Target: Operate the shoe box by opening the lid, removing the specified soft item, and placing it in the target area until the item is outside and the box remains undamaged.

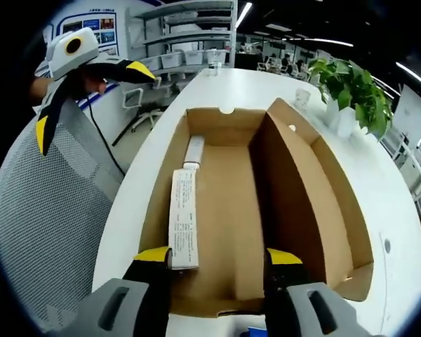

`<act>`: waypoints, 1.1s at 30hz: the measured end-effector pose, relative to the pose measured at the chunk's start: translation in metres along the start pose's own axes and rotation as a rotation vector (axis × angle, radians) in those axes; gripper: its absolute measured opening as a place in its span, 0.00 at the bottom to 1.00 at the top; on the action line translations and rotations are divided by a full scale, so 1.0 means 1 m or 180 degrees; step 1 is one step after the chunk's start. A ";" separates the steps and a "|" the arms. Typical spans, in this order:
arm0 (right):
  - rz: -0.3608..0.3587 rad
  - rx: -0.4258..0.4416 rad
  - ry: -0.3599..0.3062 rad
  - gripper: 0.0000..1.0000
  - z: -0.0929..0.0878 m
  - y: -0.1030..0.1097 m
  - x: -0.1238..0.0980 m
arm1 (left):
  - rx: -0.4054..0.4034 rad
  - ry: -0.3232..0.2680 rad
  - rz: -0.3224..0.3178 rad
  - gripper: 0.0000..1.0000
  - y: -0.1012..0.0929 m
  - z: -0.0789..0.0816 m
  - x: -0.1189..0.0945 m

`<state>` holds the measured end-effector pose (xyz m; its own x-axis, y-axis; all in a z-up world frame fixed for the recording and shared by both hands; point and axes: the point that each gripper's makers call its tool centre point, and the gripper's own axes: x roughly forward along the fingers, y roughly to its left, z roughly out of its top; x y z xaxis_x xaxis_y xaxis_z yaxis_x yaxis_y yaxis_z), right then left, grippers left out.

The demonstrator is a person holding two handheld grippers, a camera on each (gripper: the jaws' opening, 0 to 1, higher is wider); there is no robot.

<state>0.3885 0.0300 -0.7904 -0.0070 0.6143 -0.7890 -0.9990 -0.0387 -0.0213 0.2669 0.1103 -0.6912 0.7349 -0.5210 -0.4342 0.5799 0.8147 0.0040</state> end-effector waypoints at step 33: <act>0.0253 -0.0060 -0.0073 0.23 0.021 0.026 0.038 | 0.0006 0.0074 0.0081 1.00 0.007 -0.007 0.000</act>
<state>0.3613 0.0684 -0.8081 -0.0873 0.6265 -0.7745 -0.9943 -0.1027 0.0291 0.2684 0.1175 -0.6972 0.7410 -0.4941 -0.4548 0.5618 0.8271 0.0168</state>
